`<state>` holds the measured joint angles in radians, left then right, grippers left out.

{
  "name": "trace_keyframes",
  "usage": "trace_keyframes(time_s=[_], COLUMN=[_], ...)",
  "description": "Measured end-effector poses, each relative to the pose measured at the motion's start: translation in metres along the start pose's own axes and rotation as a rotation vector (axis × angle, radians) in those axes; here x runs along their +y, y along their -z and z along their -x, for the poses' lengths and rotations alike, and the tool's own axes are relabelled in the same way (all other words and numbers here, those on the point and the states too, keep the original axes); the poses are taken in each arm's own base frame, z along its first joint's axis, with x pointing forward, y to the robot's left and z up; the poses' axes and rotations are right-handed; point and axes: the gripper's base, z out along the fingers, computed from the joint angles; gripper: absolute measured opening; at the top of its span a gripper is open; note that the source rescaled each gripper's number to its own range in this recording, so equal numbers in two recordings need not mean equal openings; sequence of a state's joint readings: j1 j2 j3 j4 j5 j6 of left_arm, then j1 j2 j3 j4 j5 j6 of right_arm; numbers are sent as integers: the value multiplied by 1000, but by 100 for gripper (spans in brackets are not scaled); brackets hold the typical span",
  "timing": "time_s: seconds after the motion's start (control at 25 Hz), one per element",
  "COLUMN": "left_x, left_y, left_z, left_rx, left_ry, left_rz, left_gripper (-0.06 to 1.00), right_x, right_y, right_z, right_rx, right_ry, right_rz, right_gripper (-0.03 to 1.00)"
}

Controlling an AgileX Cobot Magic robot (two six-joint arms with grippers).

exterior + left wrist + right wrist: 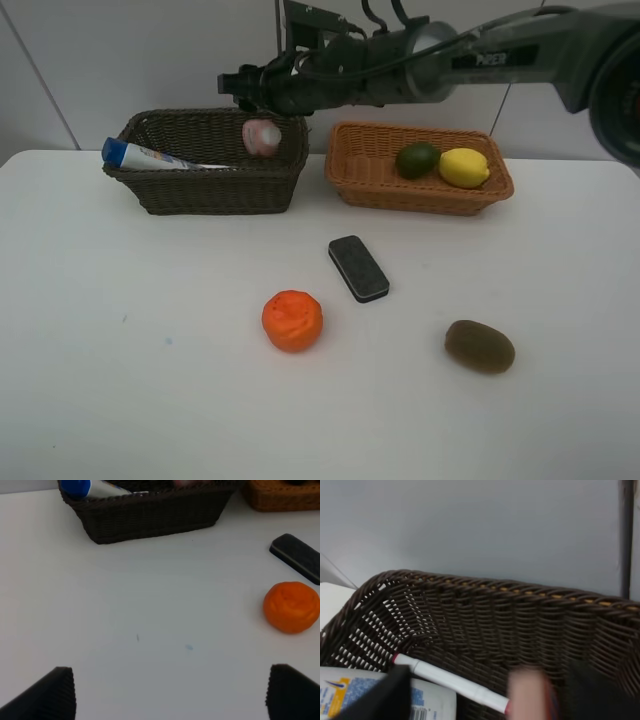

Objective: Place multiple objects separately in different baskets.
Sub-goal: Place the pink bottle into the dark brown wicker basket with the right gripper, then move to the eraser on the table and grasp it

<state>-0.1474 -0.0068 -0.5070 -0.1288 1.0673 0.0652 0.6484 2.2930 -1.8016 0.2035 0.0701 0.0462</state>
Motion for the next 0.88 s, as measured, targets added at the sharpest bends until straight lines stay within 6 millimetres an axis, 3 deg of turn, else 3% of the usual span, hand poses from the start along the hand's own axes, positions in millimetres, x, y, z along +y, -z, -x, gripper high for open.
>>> trace_keyframes(time_s=[0.08, 0.2, 0.36, 0.52, 0.64, 0.76, 0.88], left_x=[0, 0, 0, 0, 0, 0, 0], left_y=[0, 0, 0, 0, 0, 0, 0], left_z=[0, 0, 0, 0, 0, 0, 0], left_rx=[0, 0, 0, 0, 0, 0, 0], left_ry=[0, 0, 0, 0, 0, 0, 0], left_rz=[0, 0, 0, 0, 0, 0, 0], left_gripper=[100, 100, 100, 100, 100, 100, 100], right_x=[0, 1, 8, 16, 17, 13, 7], right_y=[0, 4, 28, 78, 108, 121, 120], right_z=[-1, 1, 10, 26, 23, 14, 7], right_rx=[8, 47, 200, 449, 665, 834, 887], right_ry=[0, 0, 10, 53, 76, 95, 133], right_rz=[0, 0, 5, -2, -27, -58, -103], right_gripper=[90, 97, 98, 98, 98, 98, 98])
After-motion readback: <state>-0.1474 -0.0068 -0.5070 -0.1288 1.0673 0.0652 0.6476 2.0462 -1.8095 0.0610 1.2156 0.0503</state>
